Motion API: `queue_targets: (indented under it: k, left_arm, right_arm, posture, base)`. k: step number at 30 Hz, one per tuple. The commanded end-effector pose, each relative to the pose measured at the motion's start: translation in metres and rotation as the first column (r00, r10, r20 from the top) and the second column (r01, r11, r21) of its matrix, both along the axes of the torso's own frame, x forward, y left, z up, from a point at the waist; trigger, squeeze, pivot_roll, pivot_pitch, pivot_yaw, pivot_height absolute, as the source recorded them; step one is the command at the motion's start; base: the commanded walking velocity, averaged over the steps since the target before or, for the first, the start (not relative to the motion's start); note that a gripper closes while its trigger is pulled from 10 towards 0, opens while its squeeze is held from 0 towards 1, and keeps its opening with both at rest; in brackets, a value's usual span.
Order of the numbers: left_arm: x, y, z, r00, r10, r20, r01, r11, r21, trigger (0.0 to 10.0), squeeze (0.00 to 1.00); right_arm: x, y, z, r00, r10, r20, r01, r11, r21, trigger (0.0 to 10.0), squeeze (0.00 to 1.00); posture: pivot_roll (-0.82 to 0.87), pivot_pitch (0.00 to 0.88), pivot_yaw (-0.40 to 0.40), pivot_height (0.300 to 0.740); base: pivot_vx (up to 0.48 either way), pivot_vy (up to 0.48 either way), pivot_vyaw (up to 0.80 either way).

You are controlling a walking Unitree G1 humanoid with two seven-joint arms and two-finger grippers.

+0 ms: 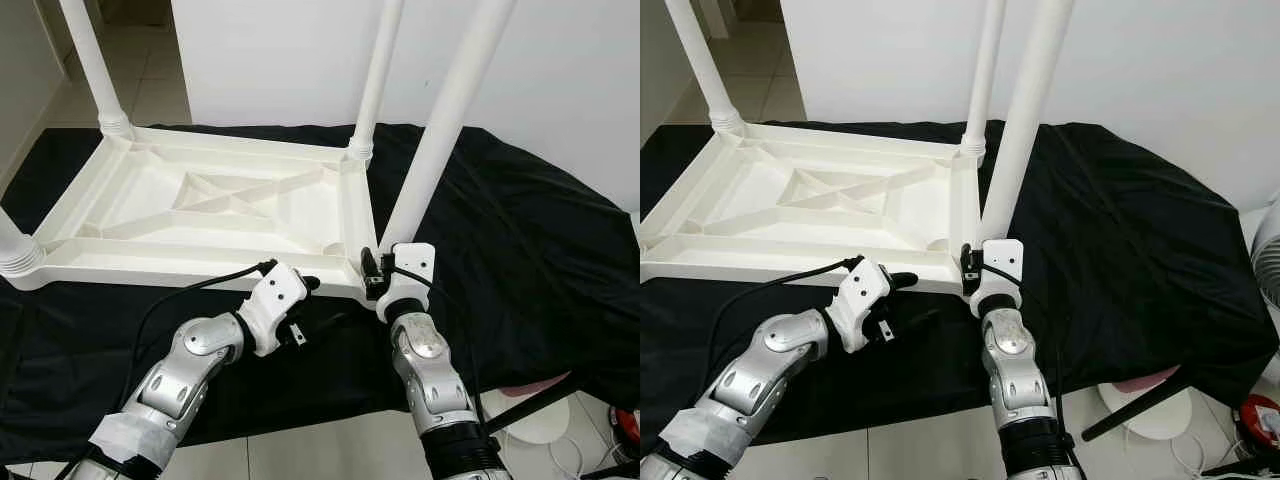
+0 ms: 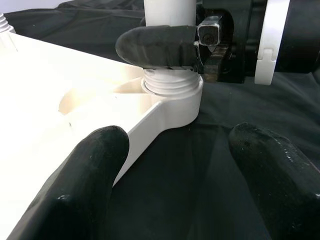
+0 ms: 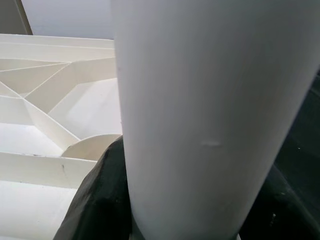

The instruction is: Building children table

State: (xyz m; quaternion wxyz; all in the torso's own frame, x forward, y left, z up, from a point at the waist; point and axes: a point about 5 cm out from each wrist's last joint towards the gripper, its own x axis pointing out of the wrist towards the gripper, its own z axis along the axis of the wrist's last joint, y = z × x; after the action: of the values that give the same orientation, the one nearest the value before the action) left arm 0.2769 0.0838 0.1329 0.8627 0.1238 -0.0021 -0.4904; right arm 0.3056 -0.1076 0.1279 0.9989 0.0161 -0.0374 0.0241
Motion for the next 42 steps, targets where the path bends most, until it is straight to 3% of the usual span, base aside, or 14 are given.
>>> queue_targets:
  k: [1, 6, 7, 8, 18, 19, 25, 29, 32, 37, 38, 39, 41, 42]
  left_arm:
    - [0.000, -0.002, 0.003, 0.999, -0.041, 0.002, 0.041, 0.999, 0.002, 10.0, 0.00]
    - [0.003, -0.001, 0.005, 0.999, -0.041, 0.011, 0.041, 0.999, 0.008, 10.0, 0.00]
    - [0.004, 0.000, 0.006, 0.999, -0.039, 0.014, 0.039, 0.999, 0.007, 10.0, 0.00]
    - [0.005, 0.000, 0.008, 0.999, -0.037, 0.018, 0.037, 0.999, 0.006, 10.0, 0.00]
    - [0.008, 0.000, 0.022, 0.998, -0.055, 0.035, 0.055, 0.998, -0.017, 10.0, 0.00]
    - [0.009, 0.001, 0.023, 0.998, -0.059, 0.038, 0.059, 0.998, -0.015, 10.0, 0.00]
    - [0.011, 0.000, 0.027, 0.996, -0.075, 0.050, 0.076, 0.997, -0.010, 10.0, 0.00]
    - [0.012, -0.001, 0.027, 0.995, -0.081, 0.052, 0.081, 0.997, -0.003, 10.0, 0.00]
    - [0.010, -0.002, 0.025, 0.996, -0.082, 0.041, 0.083, 0.997, -0.008, 10.0, 0.00]
    - [0.009, -0.004, 0.023, 0.996, -0.084, 0.036, 0.084, 0.996, -0.009, 10.0, 0.00]
    - [0.008, -0.005, 0.022, 0.996, -0.082, 0.033, 0.083, 0.996, -0.012, 10.0, 0.00]
    - [0.008, -0.005, 0.022, 0.996, -0.082, 0.032, 0.082, 0.997, -0.013, 10.0, 0.00]
    - [0.008, -0.006, 0.022, 0.996, -0.082, 0.032, 0.082, 0.997, -0.013, 10.0, 0.00]
    - [0.006, -0.006, 0.020, 0.996, -0.081, 0.025, 0.082, 0.997, -0.011, 10.0, 0.00]
  right_arm:
    - [-0.004, -0.010, -0.012, 0.996, -0.068, -0.062, 0.069, 0.997, 0.017, 10.0, 0.00]
    - [-0.006, -0.012, -0.009, 0.994, -0.085, -0.063, 0.086, 0.996, 0.009, 10.0, 0.00]
    - [-0.007, -0.012, -0.009, 0.995, -0.077, -0.061, 0.079, 0.997, 0.017, 10.0, 0.56]
    - [-0.008, -0.011, -0.009, 0.997, -0.047, -0.057, 0.050, 0.998, 0.041, 10.0, 1.00]
    - [-0.012, -0.022, 0.001, 0.977, 0.214, -0.005, -0.214, 0.977, 0.018, 10.0, 1.00]
    - [-0.011, -0.024, 0.002, 0.962, 0.273, -0.001, -0.273, 0.962, -0.008, 10.0, 0.00]
    - [-0.004, -0.034, 0.005, 0.883, 0.469, -0.007, -0.466, 0.876, -0.126, 10.0, 0.00]
    - [0.004, -0.039, 0.007, 0.862, 0.507, -0.017, -0.503, 0.850, -0.156, 10.0, 0.00]
    - [0.013, -0.036, 0.006, 0.813, 0.579, -0.059, -0.579, 0.794, -0.185, 10.0, 0.00]
    - [0.019, -0.032, 0.003, 0.778, 0.622, -0.093, -0.625, 0.749, -0.218, 10.0, 0.00]
    - [0.022, -0.032, 0.002, 0.767, 0.633, -0.105, -0.639, 0.738, -0.219, 8.2, 0.00]
    - [0.024, -0.032, 0.001, 0.759, 0.641, -0.111, -0.648, 0.729, -0.221, 4.4, 0.00]
    - [0.025, -0.032, 0.001, 0.755, 0.646, -0.115, -0.653, 0.723, -0.224, 4.4, 0.00]
    - [0.027, -0.032, 0.001, 0.742, 0.658, -0.124, -0.667, 0.711, -0.223, 0.0, 0.00]
  posture:
    - [0.05, 0.026, -0.058, 0.740]
    - [0.05, 0.018, -0.054, 0.740]
    - [0.05, 0.007, -0.048, 0.740]
    - [0.05, 0.000, -0.038, 0.740]
    - [0.03, 0.000, 0.016, 0.740]
    - [0.03, 0.000, 0.029, 0.740]
    - [0.02, 0.000, 0.041, 0.740]
    - [0.03, 0.000, 0.039, 0.740]
    - [0.03, 0.000, 0.031, 0.740]
    - [0.04, 0.000, 0.021, 0.740]
    - [0.04, 0.000, 0.019, 0.740]
    - [0.05, 0.000, 0.015, 0.740]
    - [0.05, 0.000, 0.015, 0.740]
    - [0.05, 0.000, 0.008, 0.740]
  base:
    - [0.000, 0.000, 0.00]
    - [0.000, 0.000, 0.00]
    - [0.000, 0.000, 0.00]
    - [0.000, 0.000, 0.00]
    - [0.000, 0.000, 0.00]
    - [0.000, 0.000, 0.00]
    - [0.000, 0.000, 0.00]
    - [0.000, 0.000, 0.00]
    - [0.000, 0.000, 0.00]
    - [0.000, 0.000, 0.00]
    - [0.000, 0.000, 0.00]
    - [0.000, 0.000, 0.00]
    - [0.000, 0.000, 0.00]
    - [0.000, 0.000, 0.00]
